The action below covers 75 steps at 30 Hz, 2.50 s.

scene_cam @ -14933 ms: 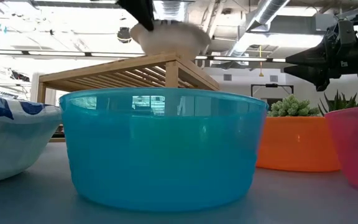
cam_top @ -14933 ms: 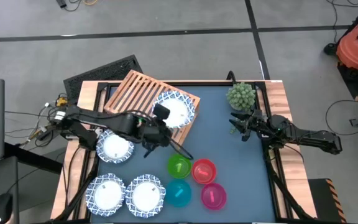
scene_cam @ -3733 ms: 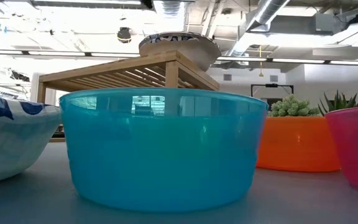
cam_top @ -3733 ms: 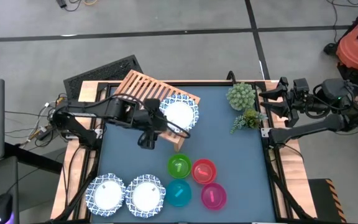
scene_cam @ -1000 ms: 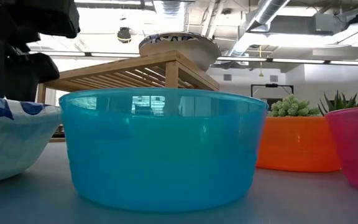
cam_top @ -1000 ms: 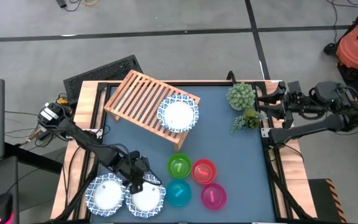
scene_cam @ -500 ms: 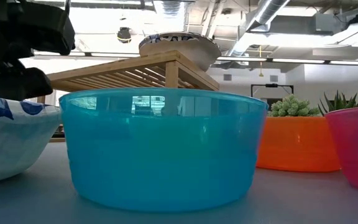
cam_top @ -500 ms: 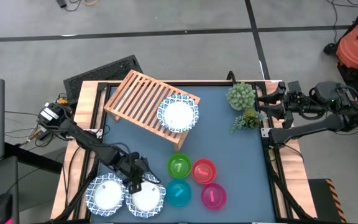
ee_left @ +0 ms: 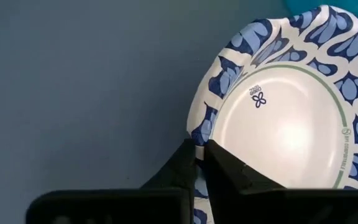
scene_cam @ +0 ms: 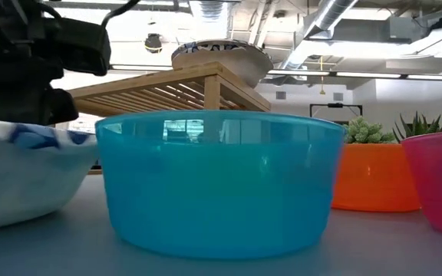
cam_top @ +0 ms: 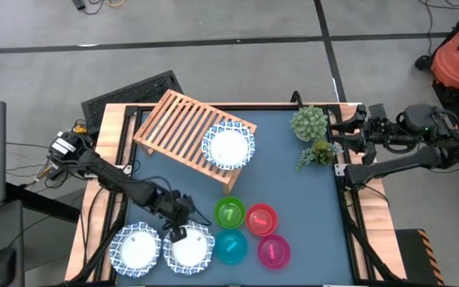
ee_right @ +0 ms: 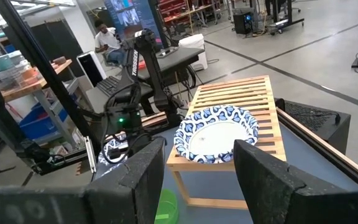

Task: Place and stack bowls onto a shelf
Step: Stack the blue and white bowl on top of the blue and white bowl on the shelf

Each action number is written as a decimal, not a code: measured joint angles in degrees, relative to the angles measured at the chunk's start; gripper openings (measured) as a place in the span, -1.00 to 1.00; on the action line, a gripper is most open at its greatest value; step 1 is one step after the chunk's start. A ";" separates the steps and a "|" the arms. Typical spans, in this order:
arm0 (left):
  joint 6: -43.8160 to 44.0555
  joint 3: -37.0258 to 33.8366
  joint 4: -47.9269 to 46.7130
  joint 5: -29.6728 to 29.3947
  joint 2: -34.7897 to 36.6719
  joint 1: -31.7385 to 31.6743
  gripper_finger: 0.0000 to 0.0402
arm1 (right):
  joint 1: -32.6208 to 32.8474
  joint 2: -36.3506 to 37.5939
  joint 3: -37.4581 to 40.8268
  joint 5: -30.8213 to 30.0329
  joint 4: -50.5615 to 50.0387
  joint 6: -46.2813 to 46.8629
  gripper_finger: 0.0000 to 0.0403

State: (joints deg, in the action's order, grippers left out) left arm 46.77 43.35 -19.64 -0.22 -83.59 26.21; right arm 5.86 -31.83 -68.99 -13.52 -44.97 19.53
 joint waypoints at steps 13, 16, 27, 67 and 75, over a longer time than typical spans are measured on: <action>7.01 1.03 -0.59 0.94 0.00 -2.66 -1.00 | -0.01 0.00 0.00 -0.02 0.03 -0.32 0.08; 7.49 2.41 -0.44 0.82 0.00 -2.86 -1.00 | -0.01 0.00 0.00 -0.02 0.03 -0.35 0.08; 7.97 8.59 -7.05 1.44 0.92 -5.12 -1.00 | -0.02 0.00 0.00 -1.49 -0.04 -0.54 0.08; 7.53 29.90 -5.35 -31.39 24.28 -21.07 -1.00 | 0.00 0.00 0.01 -1.75 -0.44 -0.36 0.08; 11.00 29.94 -14.72 -19.31 20.20 -32.94 -1.00 | -0.02 0.00 0.02 -1.86 -0.48 -0.48 0.08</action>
State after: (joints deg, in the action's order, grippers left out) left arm 57.77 73.30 -34.36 -19.52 -63.39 -6.73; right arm 5.85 -31.83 -68.98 -15.38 -45.45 19.05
